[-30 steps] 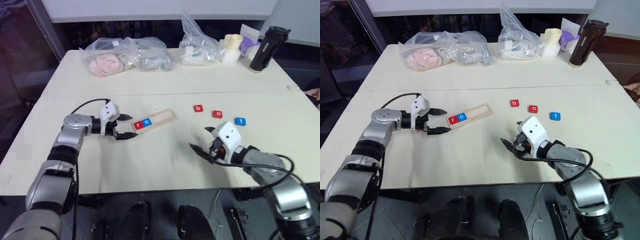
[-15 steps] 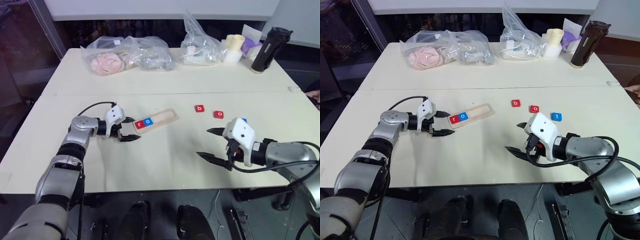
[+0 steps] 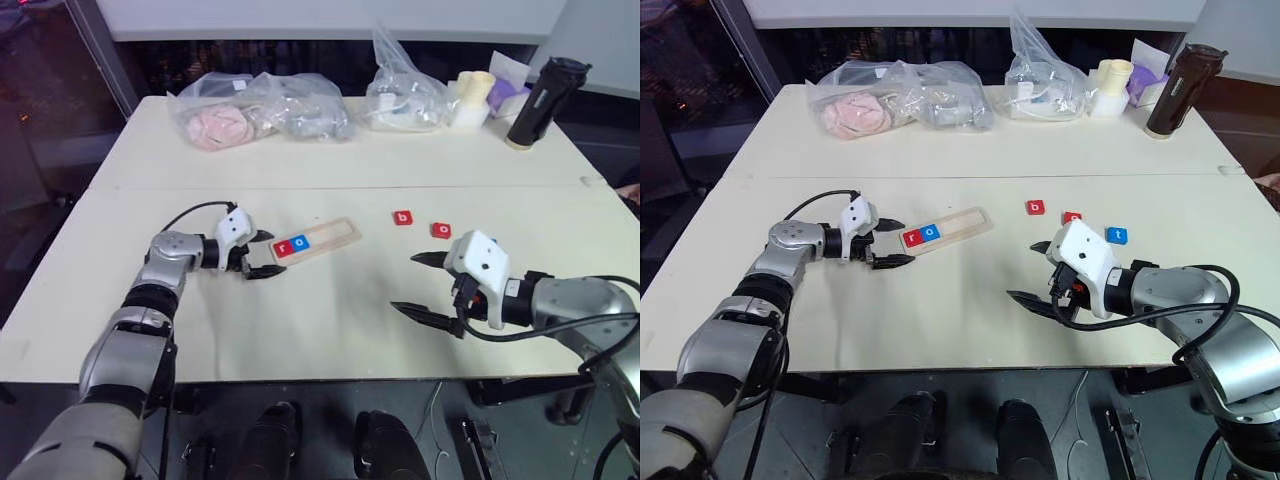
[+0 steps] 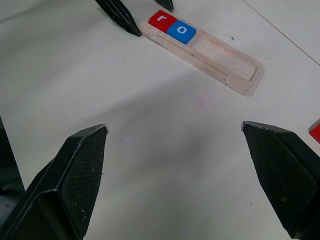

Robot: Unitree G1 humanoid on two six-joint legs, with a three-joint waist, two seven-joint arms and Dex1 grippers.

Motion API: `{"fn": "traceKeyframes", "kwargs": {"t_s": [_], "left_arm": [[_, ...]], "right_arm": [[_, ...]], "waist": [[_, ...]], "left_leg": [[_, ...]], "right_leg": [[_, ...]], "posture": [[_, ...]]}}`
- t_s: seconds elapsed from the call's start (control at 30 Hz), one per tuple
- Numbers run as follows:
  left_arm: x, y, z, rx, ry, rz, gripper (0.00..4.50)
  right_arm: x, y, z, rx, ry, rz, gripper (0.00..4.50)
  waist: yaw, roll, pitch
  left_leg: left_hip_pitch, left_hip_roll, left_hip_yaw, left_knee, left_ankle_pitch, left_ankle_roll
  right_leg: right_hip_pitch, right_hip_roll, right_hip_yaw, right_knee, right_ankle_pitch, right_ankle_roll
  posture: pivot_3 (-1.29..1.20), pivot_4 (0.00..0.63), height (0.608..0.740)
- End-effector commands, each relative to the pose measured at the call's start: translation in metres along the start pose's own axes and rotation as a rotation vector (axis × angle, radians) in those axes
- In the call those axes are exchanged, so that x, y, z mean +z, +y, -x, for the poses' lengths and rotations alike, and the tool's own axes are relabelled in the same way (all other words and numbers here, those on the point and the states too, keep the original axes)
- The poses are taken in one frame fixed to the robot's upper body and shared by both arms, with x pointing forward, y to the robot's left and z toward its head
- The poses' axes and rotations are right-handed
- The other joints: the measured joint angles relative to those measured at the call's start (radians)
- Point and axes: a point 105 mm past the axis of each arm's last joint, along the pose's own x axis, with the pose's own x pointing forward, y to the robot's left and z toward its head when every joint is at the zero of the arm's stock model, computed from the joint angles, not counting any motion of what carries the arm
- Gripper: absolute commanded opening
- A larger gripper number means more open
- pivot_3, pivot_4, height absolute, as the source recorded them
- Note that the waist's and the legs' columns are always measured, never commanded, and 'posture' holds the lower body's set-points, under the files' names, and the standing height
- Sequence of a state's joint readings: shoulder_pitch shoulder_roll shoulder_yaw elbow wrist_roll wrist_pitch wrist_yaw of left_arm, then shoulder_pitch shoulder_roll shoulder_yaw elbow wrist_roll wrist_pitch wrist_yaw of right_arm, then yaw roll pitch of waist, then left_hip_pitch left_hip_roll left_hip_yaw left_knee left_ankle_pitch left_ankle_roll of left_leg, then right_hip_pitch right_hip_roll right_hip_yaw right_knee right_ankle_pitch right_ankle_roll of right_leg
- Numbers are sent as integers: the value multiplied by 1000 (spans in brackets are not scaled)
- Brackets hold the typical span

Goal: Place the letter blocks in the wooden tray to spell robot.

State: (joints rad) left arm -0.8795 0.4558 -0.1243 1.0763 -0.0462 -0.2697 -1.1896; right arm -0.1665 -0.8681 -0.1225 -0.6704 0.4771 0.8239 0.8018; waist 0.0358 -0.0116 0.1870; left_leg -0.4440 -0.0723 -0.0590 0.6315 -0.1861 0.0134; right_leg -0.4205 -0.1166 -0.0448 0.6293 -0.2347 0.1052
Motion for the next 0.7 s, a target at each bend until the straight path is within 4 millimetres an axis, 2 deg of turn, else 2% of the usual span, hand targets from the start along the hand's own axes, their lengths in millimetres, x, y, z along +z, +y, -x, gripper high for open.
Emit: {"fn": "traceKeyframes", "kwargs": {"t_s": [0.03,0.07,0.1,0.13,0.33,0.7], "left_arm": [[-5,-6,-4,-23,31,-24,3937],[-6,-7,-5,-26,32,-25,3712],[-6,-7,-6,-29,33,-26,3268],[-6,-8,-6,-30,33,-27,3125],[-9,-13,-7,-62,42,-32,3127],[7,-49,-19,-278,-28,-111,3127]], "right_arm": [[11,3,1,2,-25,50,4500],[11,3,1,1,-24,49,4500],[11,3,1,0,-23,50,4500],[11,3,1,-1,-23,50,4500],[10,3,1,-10,-22,48,4500],[10,-1,1,-30,-16,55,4500]], "waist": [[5,0,0],[6,0,0],[6,0,0],[6,0,0],[5,0,0],[4,0,0]], "left_leg": [[0,0,0,0,0,0],[0,0,0,0,0,0],[0,0,0,0,0,0],[0,0,0,0,0,0],[0,0,0,0,0,0],[0,0,1,0,-1,1]], "right_leg": [[0,0,0,0,0,0],[0,0,0,0,0,0],[0,0,0,0,0,0],[0,0,0,0,0,0],[1,0,0,0,0,0],[1,-1,0,-2,0,0]], "posture": [[0,150,725],[0,150,725],[0,150,725],[0,150,725],[0,150,725],[0,150,725]]}}
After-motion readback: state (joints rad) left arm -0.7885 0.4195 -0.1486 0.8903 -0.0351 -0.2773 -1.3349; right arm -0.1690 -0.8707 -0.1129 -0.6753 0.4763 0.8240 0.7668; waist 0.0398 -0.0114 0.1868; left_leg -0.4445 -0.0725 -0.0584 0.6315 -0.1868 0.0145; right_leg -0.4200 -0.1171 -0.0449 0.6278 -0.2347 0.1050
